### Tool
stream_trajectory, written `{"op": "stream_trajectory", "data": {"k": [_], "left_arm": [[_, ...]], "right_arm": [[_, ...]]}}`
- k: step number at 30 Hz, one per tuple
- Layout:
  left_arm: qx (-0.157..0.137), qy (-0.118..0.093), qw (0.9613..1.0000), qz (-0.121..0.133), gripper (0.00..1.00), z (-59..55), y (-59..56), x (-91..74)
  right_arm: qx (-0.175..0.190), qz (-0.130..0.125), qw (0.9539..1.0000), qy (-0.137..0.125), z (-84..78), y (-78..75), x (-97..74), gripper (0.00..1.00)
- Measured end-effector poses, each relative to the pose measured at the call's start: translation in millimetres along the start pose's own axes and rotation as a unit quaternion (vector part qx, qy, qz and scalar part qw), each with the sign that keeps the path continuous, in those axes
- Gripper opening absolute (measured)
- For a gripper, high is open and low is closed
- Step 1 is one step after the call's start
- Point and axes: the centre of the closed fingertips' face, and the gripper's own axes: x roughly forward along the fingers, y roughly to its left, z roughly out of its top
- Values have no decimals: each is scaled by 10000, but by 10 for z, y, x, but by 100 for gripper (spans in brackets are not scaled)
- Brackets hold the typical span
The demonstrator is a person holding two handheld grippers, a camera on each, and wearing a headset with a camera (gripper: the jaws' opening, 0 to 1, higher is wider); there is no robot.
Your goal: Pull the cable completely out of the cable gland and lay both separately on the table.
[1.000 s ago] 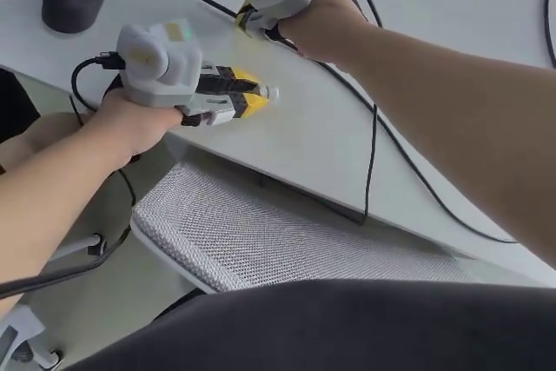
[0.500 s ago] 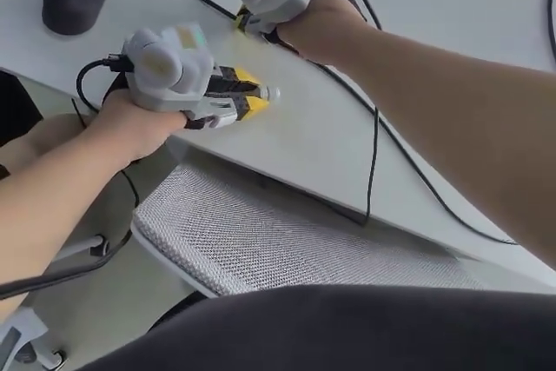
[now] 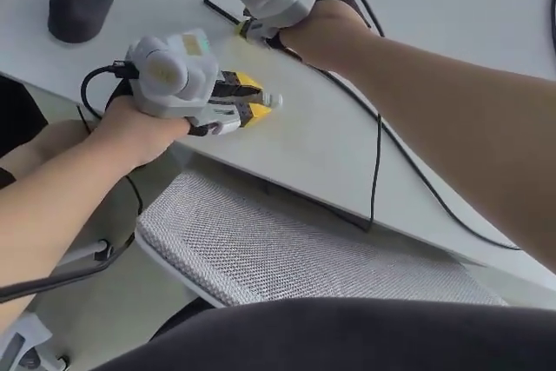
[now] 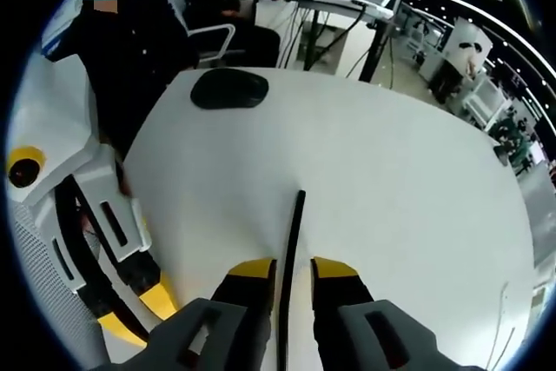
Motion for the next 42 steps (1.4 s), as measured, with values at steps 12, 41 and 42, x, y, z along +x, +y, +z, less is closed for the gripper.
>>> {"op": "stream_trajectory", "data": {"k": [12,41,42], "left_arm": [[-66,-14,10000,2,23,36,-23,-6],[-181,-131,9997,-62,42,309,-174,-300],[-182,-130,9997,-63,43,319,-180,-310]], "right_arm": [[306,-55,9989,-355,117,-21,-280,21],[963,-716,9842,-1300,45,67,-1664,36],[968,-733,9836,-1333,28,53,-1678,37]]}}
